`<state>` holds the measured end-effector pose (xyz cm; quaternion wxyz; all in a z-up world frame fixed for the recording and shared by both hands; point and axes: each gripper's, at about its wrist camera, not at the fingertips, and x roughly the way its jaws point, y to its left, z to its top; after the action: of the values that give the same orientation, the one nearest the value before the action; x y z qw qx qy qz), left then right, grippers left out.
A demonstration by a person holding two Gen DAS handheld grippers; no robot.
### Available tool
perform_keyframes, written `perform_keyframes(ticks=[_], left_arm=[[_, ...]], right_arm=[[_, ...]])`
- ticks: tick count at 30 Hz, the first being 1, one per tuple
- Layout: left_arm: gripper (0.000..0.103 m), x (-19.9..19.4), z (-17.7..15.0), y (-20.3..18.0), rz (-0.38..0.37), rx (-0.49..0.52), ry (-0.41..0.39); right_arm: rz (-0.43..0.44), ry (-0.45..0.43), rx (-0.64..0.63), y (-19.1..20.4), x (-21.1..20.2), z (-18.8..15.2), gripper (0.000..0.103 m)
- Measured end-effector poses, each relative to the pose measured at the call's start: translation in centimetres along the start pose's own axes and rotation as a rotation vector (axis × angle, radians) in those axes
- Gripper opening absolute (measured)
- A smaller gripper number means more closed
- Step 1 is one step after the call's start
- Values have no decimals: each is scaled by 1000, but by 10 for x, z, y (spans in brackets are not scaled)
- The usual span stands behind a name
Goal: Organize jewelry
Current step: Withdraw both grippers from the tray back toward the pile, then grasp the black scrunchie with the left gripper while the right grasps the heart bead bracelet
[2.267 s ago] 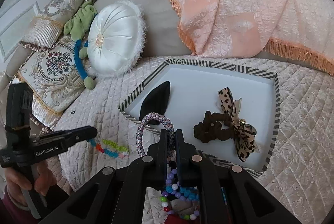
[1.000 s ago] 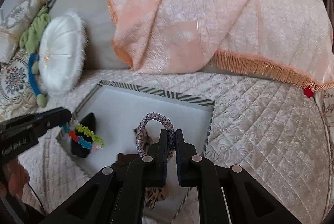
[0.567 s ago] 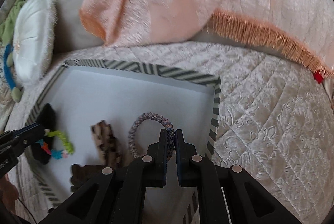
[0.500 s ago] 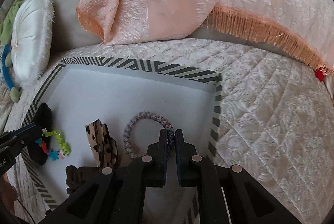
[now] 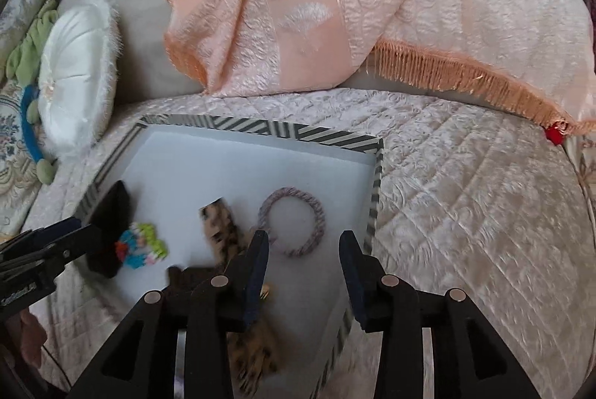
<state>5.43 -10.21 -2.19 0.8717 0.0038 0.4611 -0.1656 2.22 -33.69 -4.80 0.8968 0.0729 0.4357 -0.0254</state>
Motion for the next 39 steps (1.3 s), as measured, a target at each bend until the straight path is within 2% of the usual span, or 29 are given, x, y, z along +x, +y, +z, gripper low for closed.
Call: perform_keyframes(ticks=[11, 15, 18, 20, 25, 29, 35, 39], left_arm=[[55, -72, -43, -8, 39, 44, -102], [55, -92, -63, -8, 61, 60, -135], [55, -103, -80, -8, 72, 69, -152], [56, -106, -86, -7, 58, 67, -153], [67, -112, -97, -1, -24, 46, -149], [68, -101, -103, 3, -82, 25, -110], [68, -60, -109, 13, -84, -23, 13], [68, -46, -110, 16, -103, -55, 49]], right_arm=[[63, -68, -11, 37, -76, -41, 41], [92, -104, 2, 46, -101, -61, 59], [101, -132, 6, 51, -118, -76, 60], [107, -139, -3, 54, -126, -84, 60], [98, -155, -38, 55, -140, -100, 60], [93, -140, -51, 49, -138, -111, 60], [74, -102, -41, 32, -128, -124, 59], [103, -72, 11, 16, -120, -126, 59]])
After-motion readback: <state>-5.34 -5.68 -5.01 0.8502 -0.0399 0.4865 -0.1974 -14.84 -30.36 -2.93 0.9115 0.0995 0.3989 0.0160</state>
